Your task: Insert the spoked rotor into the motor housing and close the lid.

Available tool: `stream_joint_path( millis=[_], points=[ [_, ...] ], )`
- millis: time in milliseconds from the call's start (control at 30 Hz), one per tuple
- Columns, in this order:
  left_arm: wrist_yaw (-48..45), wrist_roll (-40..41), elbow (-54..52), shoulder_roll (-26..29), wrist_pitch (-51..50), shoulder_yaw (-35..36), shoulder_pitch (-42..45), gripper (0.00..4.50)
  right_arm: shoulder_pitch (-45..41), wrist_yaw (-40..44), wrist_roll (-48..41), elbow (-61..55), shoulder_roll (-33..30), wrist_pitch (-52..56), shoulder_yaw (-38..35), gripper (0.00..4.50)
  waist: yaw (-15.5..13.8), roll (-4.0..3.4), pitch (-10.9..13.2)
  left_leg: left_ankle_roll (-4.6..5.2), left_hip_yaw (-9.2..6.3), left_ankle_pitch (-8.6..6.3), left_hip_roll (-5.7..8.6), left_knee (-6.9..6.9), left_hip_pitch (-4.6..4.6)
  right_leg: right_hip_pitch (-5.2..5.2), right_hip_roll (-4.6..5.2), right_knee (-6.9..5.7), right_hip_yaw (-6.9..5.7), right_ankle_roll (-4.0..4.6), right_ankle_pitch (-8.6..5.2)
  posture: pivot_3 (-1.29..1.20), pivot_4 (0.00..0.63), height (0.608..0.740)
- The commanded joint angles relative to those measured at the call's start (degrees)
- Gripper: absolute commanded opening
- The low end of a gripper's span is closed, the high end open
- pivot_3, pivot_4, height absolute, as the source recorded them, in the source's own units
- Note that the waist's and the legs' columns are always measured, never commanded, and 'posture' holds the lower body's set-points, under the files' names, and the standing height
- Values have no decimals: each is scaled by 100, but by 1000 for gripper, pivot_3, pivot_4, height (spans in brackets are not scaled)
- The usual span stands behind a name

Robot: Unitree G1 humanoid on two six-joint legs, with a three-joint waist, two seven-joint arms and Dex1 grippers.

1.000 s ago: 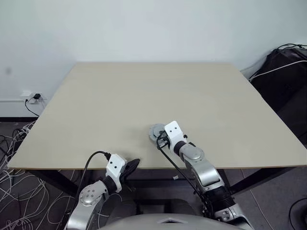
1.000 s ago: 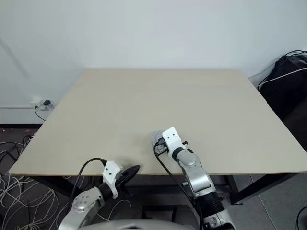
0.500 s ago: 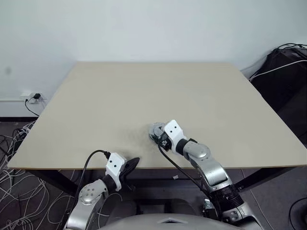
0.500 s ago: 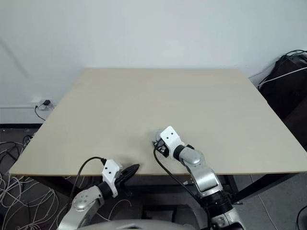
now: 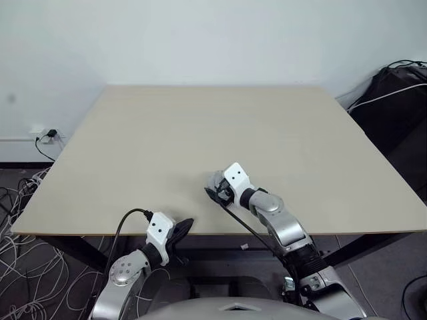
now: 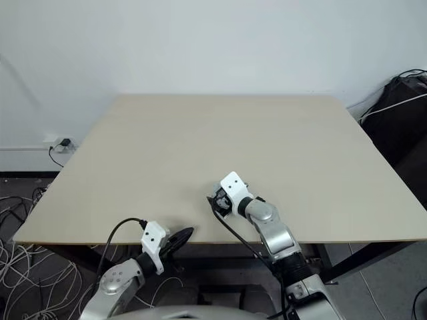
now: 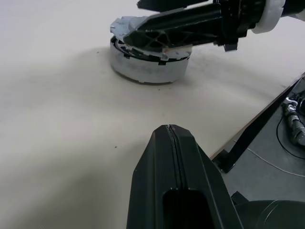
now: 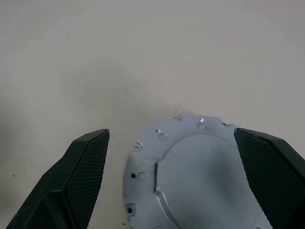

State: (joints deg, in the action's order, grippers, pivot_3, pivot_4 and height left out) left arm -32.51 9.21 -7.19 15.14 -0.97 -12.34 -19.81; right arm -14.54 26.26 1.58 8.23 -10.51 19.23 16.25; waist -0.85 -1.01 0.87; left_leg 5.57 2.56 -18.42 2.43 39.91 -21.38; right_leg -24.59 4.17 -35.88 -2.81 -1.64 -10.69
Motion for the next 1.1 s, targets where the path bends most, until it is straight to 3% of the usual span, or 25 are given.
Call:
stream_joint_path(
  millis=[33,867,1033,1100],
  points=[
    [18,57,-318,-4,23,3,17,0,-164,-20,-103,29,26,-117,-212,4485,-2,-1,0,0,0,0,0,0,0,0,0,0,0,0,0,0,0,740],
    [-32,63,-91,-11,191,47,41,0,-137,103,-194,265,-38,225,-297,4485,1,-4,-1,1,0,-1,0,-3,-3,-3,4,0,2,1,0,0,0,740],
    [-32,57,-43,-13,244,57,22,0,-138,115,-253,256,-10,372,-343,3237,-2,-7,-3,1,0,-1,0,-3,-3,-3,4,0,2,1,0,0,0,740],
    [-32,60,-19,-13,257,61,29,0,-135,138,-268,235,-1,412,-351,3195,-2,-8,-4,2,0,-1,0,-4,-3,-3,5,0,2,1,0,0,0,740]
  ],
)
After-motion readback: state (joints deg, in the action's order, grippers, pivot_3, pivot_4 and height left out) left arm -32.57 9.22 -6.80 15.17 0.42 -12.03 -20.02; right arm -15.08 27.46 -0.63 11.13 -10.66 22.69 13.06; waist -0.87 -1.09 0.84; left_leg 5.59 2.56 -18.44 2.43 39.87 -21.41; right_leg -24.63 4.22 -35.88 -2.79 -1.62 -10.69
